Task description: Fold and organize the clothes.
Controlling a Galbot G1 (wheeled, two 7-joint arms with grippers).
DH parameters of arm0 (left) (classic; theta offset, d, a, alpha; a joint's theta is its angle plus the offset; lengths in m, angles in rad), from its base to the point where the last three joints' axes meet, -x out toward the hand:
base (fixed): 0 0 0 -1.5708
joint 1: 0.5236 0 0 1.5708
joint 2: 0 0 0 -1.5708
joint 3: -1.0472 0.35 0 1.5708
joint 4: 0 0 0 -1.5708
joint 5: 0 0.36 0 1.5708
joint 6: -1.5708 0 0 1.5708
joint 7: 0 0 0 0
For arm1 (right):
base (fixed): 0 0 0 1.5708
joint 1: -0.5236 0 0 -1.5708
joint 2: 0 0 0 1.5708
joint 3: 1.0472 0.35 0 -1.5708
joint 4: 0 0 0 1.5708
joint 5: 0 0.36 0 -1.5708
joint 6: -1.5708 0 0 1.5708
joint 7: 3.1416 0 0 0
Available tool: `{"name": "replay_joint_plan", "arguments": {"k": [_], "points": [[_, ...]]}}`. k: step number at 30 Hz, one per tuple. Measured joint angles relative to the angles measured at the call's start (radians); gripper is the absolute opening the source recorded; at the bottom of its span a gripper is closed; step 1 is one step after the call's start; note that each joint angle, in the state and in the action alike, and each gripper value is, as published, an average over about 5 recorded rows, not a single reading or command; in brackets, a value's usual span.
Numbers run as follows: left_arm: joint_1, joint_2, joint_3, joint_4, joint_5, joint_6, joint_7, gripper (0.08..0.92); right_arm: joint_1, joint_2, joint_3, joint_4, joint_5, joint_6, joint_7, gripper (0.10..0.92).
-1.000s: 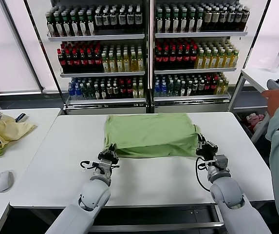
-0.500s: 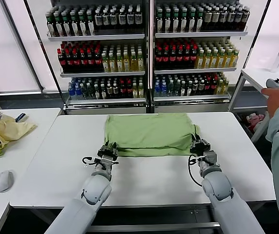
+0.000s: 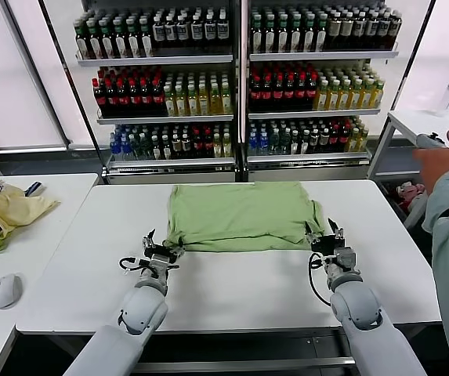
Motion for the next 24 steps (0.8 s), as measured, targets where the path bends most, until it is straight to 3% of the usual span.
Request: {"name": "replay_joint_plan", "arguments": {"k": [4,9,24], "points": [[-0.015,-0.001,0.004,0.005,-0.030,0.016,0.001,0.820,0.011,0.008,-0.002,-0.016,0.030,-0.031,0.009,0.822],[-0.025,0.003,0.012,0.000,-0.070,0.035,0.005,0.723,0.029,0.017,-0.010,-0.039,0.076,-0.073,0.023,0.788],[-0.048,0.007,0.017,0.008,-0.188,0.092,0.021,0.290,0.036,0.033,-0.023,-0.070,0.157,-0.137,0.041,0.362]]}}
